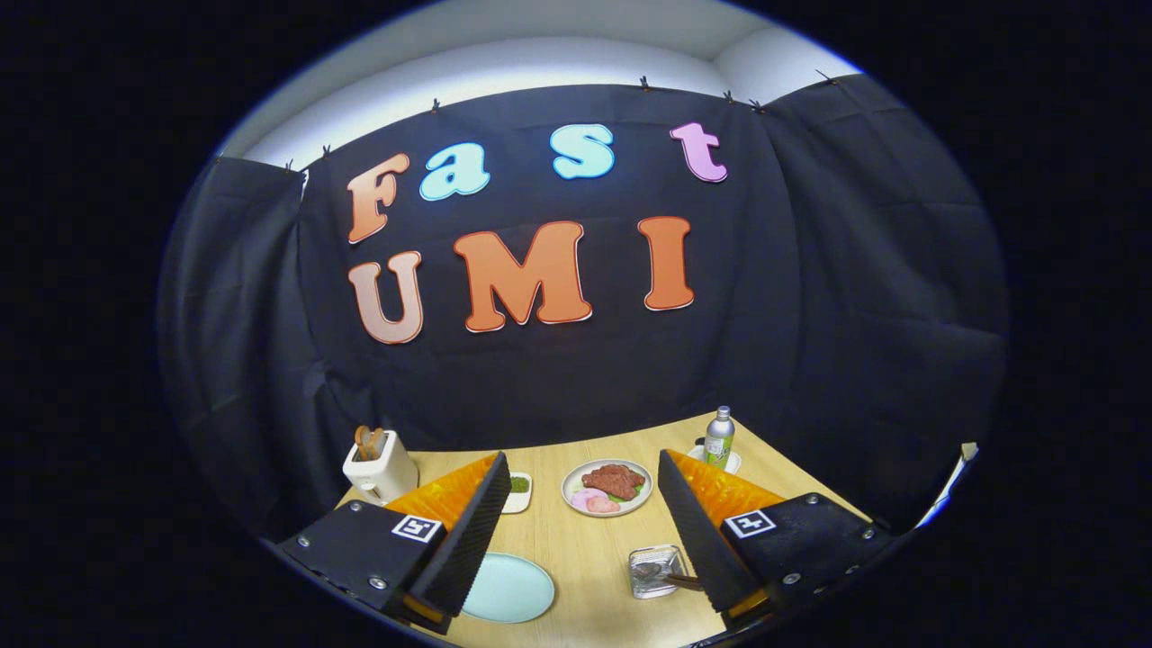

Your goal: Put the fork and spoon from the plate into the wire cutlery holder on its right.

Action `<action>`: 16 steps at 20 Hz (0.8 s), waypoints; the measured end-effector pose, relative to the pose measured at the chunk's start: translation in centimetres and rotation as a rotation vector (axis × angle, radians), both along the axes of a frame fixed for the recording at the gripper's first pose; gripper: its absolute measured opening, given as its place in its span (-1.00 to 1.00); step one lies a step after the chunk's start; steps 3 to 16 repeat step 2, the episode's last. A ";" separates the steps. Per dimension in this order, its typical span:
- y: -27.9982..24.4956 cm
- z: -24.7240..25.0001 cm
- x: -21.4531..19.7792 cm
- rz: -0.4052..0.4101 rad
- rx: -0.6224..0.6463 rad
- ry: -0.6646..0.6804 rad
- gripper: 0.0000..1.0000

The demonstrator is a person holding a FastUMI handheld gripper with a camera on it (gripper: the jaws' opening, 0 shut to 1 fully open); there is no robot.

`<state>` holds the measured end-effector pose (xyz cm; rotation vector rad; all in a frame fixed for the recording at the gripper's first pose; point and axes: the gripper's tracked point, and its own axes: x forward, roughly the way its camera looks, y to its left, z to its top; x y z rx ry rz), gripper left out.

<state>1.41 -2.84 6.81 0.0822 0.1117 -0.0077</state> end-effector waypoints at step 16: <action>0.5 0.0 -0.6 -0.010 0.006 -0.013 0.96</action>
